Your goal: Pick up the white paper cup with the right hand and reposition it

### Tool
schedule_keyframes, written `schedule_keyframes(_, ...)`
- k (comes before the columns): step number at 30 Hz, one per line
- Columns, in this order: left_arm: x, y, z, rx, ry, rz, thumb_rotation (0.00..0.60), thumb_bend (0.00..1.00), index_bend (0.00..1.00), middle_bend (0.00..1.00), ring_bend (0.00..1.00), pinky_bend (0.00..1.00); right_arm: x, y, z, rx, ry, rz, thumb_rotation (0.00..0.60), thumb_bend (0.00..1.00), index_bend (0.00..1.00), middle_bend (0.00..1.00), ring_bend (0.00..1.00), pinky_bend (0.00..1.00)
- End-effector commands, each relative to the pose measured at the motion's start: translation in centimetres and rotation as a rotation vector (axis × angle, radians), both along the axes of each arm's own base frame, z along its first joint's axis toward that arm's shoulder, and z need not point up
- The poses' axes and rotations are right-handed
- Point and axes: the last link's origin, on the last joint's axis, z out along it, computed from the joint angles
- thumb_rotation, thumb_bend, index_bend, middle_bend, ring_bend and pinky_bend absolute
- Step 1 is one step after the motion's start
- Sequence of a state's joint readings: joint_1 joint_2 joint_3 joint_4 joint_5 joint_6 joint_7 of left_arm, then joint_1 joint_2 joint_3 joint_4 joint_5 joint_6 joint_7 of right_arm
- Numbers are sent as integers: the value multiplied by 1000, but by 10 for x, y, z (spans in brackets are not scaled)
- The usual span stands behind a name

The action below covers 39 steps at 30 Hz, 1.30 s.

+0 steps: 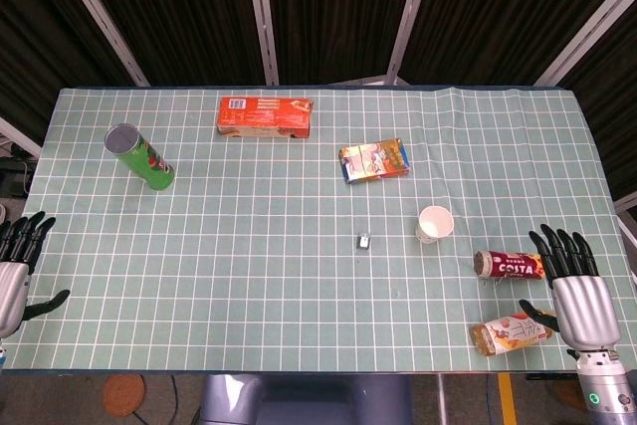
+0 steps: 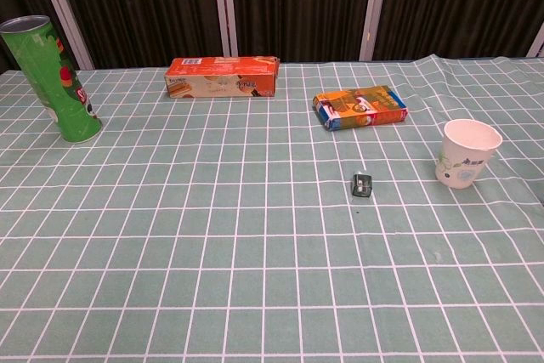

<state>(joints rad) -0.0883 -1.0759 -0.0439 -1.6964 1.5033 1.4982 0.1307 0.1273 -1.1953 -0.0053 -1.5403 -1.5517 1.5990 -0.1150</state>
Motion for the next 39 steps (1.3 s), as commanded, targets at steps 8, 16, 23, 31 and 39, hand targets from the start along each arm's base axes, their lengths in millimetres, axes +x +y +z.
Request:
schedule_keyframes(8, -3, -2, 2, 11, 1, 10, 600, 0, 0, 0, 0, 0, 5, -8, -20, 57, 86, 52, 600, 0, 0, 0, 0, 0)
schedule_keyframes(16, -6, 3, 1, 11, 14, 23, 600, 0, 0, 0, 0, 0, 45, -51, -78, 184, 492, 312, 600, 0, 0, 0, 0, 0)
schedule_keyframes(23, -12, 6, -2, 15, 36, 54, 600, 0, 0, 0, 0, 0, 70, -86, -130, 235, 792, 422, 600, 0, 0, 0, 0, 0)
schedule_keyframes(31, -15, 8, -3, 20, 45, 68, 600, 0, 0, 0, 0, 0, 79, -112, -157, 220, 981, 421, 600, 0, 0, 0, 0, 0)
schedule_keyframes(39, -16, 10, -4, 16, 46, 73, 600, 0, 0, 0, 0, 0, 77, -136, -169, 196, 1104, 371, 600, 0, 0, 0, 0, 0)
